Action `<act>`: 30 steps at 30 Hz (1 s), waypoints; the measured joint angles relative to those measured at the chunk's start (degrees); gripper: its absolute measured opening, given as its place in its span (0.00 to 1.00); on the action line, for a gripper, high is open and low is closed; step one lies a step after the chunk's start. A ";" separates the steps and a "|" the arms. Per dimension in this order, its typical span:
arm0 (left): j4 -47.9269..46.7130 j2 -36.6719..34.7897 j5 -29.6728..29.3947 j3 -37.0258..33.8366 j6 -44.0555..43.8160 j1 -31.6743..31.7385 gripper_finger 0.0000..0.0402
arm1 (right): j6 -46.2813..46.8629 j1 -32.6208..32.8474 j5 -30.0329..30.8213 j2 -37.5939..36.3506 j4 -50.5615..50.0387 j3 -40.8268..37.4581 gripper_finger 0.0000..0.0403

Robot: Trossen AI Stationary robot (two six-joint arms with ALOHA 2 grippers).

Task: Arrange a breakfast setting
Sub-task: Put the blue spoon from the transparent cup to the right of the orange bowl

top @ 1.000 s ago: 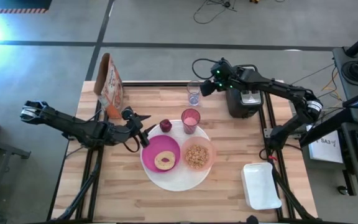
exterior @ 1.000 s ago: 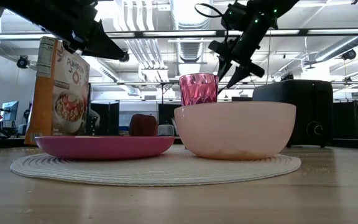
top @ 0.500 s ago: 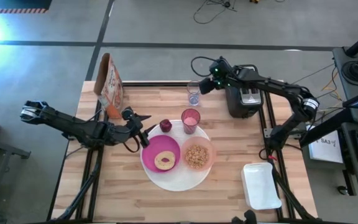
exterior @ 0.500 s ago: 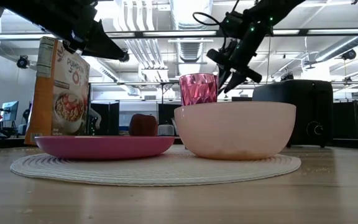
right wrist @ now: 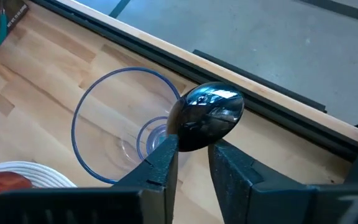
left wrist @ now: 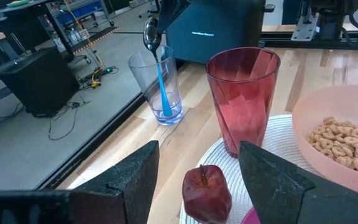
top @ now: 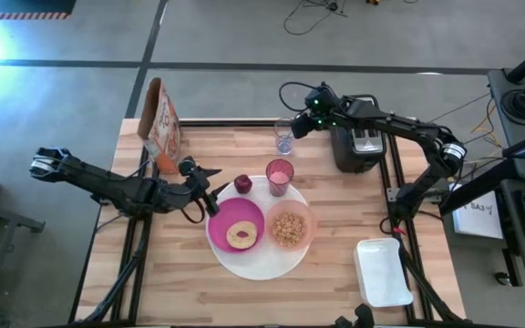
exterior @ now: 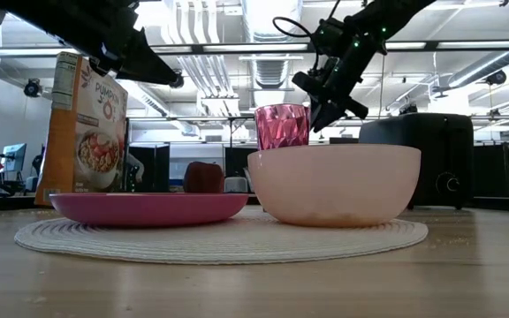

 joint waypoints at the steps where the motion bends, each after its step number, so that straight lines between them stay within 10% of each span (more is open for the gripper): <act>1: 0.00 0.00 0.01 0.00 0.00 0.00 0.51 | -0.07 0.00 0.00 0.00 0.02 0.00 0.18; 13: 0.02 0.00 1.04 0.00 -0.02 0.00 0.51 | -0.28 0.00 0.00 0.00 1.16 0.00 0.14; 30: 0.02 0.00 1.12 0.00 -0.27 0.00 0.51 | -5.39 0.02 0.02 0.08 4.58 0.01 0.39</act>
